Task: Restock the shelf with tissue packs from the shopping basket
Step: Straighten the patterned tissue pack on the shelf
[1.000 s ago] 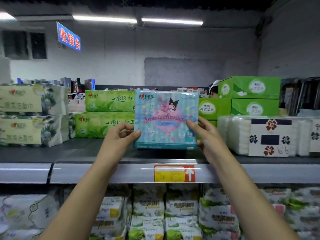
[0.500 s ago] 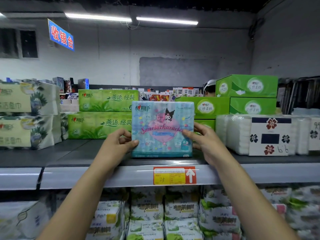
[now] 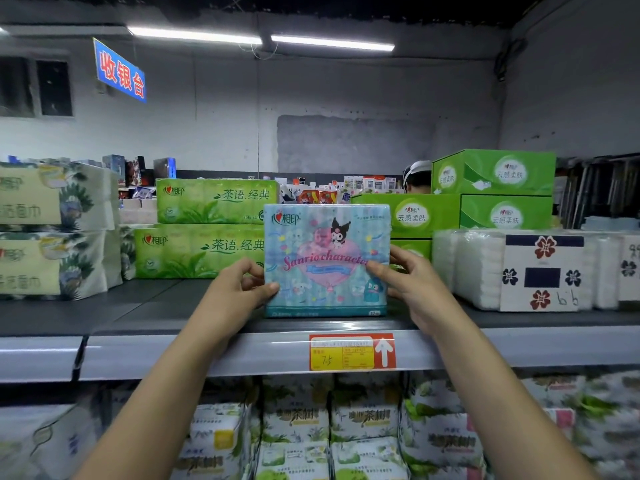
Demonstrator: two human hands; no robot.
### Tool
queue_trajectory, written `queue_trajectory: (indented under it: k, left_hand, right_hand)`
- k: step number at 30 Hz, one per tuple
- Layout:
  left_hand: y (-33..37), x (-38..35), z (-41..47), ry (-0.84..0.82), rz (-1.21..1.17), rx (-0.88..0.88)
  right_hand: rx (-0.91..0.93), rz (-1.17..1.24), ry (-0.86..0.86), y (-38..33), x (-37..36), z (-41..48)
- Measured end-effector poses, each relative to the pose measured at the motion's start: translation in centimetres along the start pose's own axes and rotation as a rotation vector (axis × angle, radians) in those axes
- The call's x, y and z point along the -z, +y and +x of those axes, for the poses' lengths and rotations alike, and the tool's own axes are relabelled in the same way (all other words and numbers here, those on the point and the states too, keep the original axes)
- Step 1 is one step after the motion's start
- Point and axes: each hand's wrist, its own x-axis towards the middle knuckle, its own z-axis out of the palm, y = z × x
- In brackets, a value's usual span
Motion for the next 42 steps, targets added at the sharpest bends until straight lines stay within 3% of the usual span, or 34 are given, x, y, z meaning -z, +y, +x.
queue_trajectory:
  k: [6,17,22,29,35,42]
  left_hand:
    - [-0.2,-0.2,0.4,0.002,0.039,0.014]
    - [-0.7,-0.3,0.2,0.096,0.316,-0.032]
    - [-0.1,-0.3,-1.0,0.117,0.194,-0.121]
    - [1.3,0.7,-4.0,0.21,-0.163,-0.157]
    - [1.8,0.0,-6.6,0.227,-0.231,-0.129]
    - [2.1,1.0,-9.7,0.289,-0.208,-0.106]
  right_hand:
    - [0.041,-0.085,0.032,0.1,-0.2,-0.1]
    - [0.114,-0.3,0.111,-0.6,-0.8,-1.1]
    - [0.18,-0.358,0.182,-0.3,-0.8,-1.4]
    - [0.266,-0.089,0.26,-1.6,-1.1,-3.8]
    - [0.137,0.159,0.192,-1.8,-1.8,-6.5]
    - [0.087,0.222,0.144,-2.2,-2.6,-8.5]
